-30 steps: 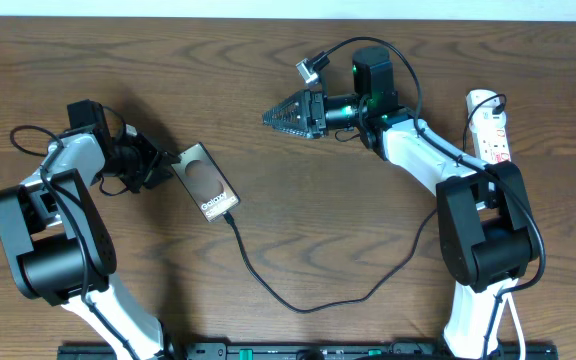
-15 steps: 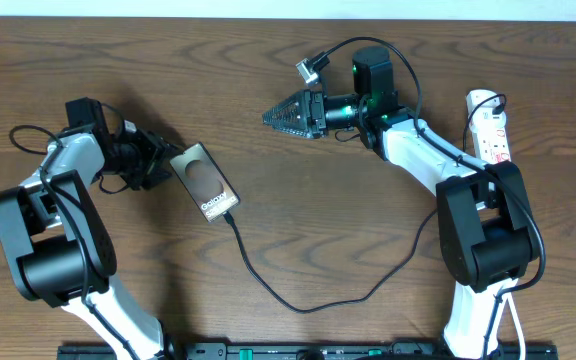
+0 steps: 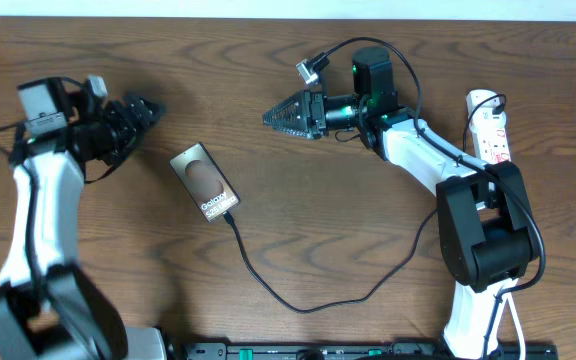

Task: Plug charger to phone and switch on socket

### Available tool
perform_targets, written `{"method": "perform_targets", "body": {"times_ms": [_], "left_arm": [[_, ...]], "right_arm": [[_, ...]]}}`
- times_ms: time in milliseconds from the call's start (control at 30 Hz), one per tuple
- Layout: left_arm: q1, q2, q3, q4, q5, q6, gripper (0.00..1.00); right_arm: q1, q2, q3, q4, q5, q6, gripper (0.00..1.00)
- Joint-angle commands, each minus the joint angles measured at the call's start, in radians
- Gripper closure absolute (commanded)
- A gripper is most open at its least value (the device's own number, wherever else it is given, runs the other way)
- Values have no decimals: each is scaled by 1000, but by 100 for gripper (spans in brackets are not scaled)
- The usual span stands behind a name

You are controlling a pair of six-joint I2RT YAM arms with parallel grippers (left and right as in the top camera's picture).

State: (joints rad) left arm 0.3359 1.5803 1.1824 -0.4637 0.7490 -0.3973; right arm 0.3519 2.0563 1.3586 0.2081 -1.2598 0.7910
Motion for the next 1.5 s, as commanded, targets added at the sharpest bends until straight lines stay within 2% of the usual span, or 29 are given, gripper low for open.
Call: {"method": "perform_targets", "body": {"times_ms": [0,233,333,433,567,733,900,1067,1467], "left_arm": [[-1,-104,-2,-2,87,42,11],[-2,-261,-2,-2,123,42,11],[-2,-295,-2,-2,123,41,11],[-2,-304,-2,-2,127,42,11],[-2,-301,-2,-4,127,42,11],[-2,-301,-2,-7,127,42,11],[-2,-301,-2,-14,126,43,11],[-2,-301,-2,-22,126,50,11],[-2,-301,-2,-40,126,65,10]], "right_arm": [[-9,3,10,-23,5,-23,1],[-54,-2,10,-212,109,-73,1],[-66,-29,21,-400,247,-162,1],[-77,-85,80,-680,449,-300,1],[-92,-159,182,-929,684,-356,1],[-137,-268,291,-1075,800,-381,1],[-264,-364,351,-1132,805,-382,1],[-479,-429,356,-1204,775,-430,1],[-943,-367,355,-1279,503,-651,1]]}}
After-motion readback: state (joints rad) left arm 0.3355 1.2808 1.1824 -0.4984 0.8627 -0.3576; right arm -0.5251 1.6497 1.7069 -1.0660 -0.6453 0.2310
